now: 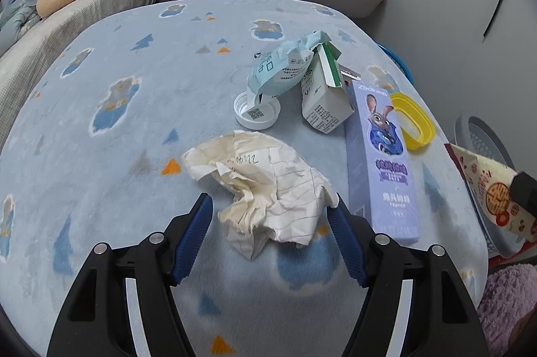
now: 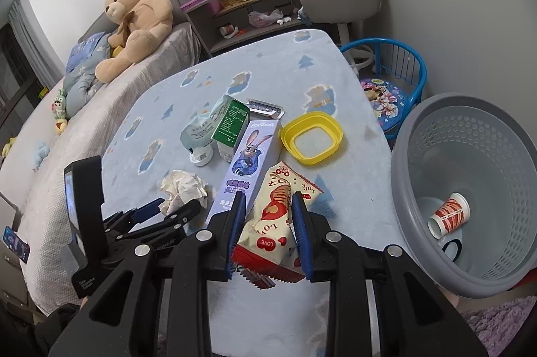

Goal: Collect trash
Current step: 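Grasp the crumpled tissue paper with the left tool, then carry the tissue with the left tool while the right tool carries the wrapper over the basket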

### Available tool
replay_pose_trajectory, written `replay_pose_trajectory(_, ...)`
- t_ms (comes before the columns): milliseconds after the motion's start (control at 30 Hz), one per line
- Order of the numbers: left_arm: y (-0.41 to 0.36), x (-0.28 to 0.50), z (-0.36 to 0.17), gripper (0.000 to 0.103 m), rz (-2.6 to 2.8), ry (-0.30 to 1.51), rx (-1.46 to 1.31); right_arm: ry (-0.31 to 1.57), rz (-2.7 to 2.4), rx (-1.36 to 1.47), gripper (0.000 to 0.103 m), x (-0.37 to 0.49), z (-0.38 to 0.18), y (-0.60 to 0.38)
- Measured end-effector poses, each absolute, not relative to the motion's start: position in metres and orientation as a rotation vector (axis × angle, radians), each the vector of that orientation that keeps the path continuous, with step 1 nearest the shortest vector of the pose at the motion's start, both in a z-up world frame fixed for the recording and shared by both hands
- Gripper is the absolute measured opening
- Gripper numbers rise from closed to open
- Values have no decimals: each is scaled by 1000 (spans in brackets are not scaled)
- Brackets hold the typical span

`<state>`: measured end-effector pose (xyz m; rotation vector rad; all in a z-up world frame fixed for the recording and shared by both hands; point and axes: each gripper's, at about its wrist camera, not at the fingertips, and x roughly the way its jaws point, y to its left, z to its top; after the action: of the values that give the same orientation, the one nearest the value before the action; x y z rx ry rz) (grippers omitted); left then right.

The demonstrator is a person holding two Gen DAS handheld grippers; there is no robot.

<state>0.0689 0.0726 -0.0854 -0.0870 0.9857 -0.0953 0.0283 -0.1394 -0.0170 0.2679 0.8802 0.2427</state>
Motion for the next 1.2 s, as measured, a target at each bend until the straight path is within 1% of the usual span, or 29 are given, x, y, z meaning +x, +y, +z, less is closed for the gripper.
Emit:
replay_pose_trajectory(67, 74, 74, -86, 66, -100, 983, -103, 879, 243, 271, 28, 29, -17, -141)
replay_pose_trajectory(100, 74, 76, -86, 54, -106, 983, -114, 879, 243, 272, 28, 29, -17, -142)
replay_pose_trajectory(133, 75, 78, -87, 49, -117, 989, -125, 878, 243, 274, 28, 29, -18, -143)
replay_pose_trajectory(267, 77, 77, -84, 41, -120, 980, -127, 877, 240, 281, 28, 28, -18, -147)
replay_pose_trajectory(533, 80, 58, -53, 40, -88, 903, -100, 858, 227, 301, 28, 22, -15, -158)
replay_pose_trajectory(700, 62, 44, -26, 40, -126, 851, -73, 841, 203, 317, 28, 15, -12, -174)
replay_pose_trajectory(900, 8, 37, 0, 40, -259, 812, -30, 823, 146, 347, 28, 5, -12, -209)
replay_pose_trajectory(1200, -101, 45, 1, 40, -469, 832, 64, 813, -2, 379, 28, -11, -15, -291)
